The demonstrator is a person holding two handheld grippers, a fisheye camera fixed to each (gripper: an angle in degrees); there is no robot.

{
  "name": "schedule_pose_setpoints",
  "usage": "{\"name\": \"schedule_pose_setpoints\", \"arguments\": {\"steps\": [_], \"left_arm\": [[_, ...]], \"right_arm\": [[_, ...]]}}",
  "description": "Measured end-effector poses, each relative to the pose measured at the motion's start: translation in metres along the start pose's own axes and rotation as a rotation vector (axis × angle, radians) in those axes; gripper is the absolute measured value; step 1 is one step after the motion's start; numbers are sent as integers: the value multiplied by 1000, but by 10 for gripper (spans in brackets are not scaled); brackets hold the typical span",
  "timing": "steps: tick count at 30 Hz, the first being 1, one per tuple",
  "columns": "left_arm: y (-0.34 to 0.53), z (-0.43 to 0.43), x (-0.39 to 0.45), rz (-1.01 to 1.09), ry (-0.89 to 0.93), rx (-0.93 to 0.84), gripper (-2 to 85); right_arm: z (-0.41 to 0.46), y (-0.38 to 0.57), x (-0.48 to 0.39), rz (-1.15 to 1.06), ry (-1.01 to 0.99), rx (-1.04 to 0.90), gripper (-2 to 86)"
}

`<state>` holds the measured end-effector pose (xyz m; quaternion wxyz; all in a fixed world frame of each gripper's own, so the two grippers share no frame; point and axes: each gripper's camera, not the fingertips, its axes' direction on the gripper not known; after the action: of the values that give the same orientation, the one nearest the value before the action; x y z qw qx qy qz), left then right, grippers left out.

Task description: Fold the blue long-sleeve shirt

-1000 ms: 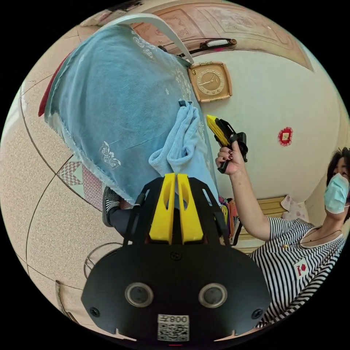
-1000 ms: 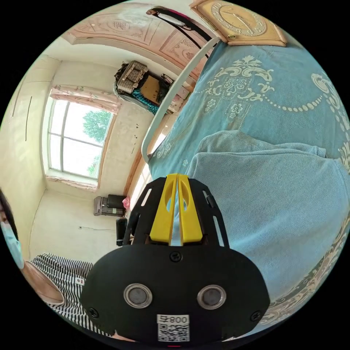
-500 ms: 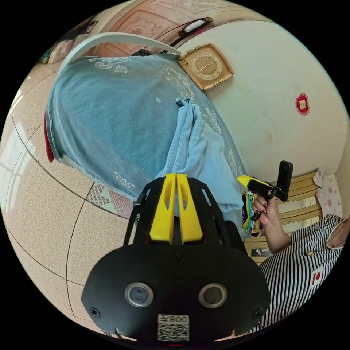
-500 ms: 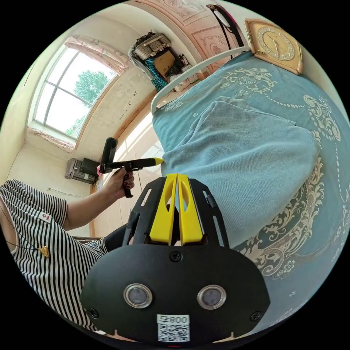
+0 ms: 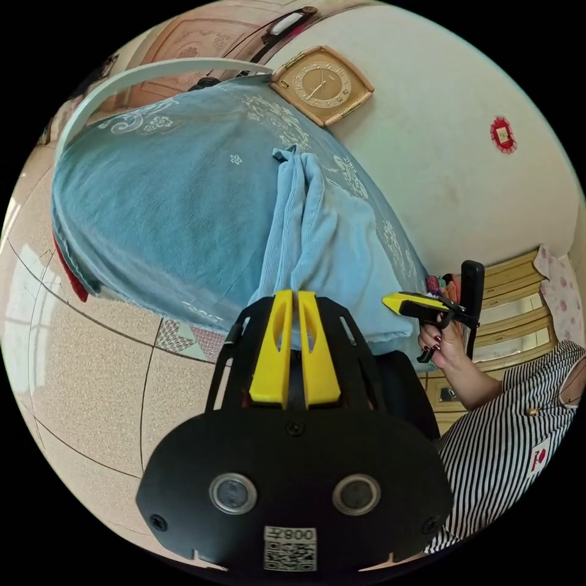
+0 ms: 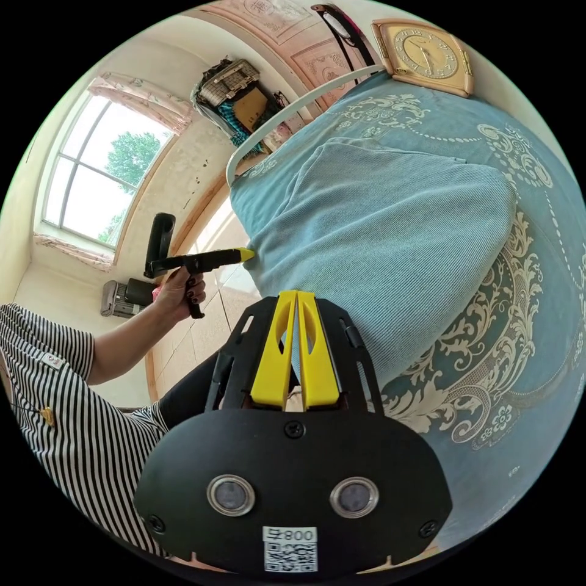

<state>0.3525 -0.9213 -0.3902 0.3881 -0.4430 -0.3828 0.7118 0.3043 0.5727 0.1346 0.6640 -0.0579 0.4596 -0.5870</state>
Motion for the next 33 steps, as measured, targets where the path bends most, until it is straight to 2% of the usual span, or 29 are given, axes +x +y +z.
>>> {"name": "schedule_pose_setpoints", "arguments": {"steps": [4, 7, 9, 10, 12, 18, 22, 24, 30, 33], "left_arm": [[-12, -30, 18, 62, -56, 79, 17], [-19, -17, 23, 89, -131, -8, 17], [-20, -1, 18, 70, -121, -90, 18], [-18, -3, 15, 29, -79, -55, 20], [-15, -14, 18, 2, -43, 2, 24], [-35, -30, 67, 116, -50, 127, 52], [-65, -32, 84, 139, 42, 180, 70], [-73, -33, 91, 144, 30, 218, 72], [-129, 17, 116, 212, -75, 54, 70], [-149, 48, 121, 203, -129, -72, 47]], "right_arm": [[-27, 7, -15, -29, -25, 60, 1], [-27, 8, -21, -40, 16, 60, 1], [-6, 5, -16, -31, 51, -28, 1], [9, 6, -13, -46, 43, -79, 1], [7, 10, -7, -13, -22, -55, 1], [6, 12, -4, -15, -54, -70, 1], [7, 15, -1, -5, -80, -74, 1], [7, 16, 0, 0, -87, -68, 1], [2, 10, -20, -37, -88, -67, 1], [5, 2, -39, -107, -17, -44, 1]]}}
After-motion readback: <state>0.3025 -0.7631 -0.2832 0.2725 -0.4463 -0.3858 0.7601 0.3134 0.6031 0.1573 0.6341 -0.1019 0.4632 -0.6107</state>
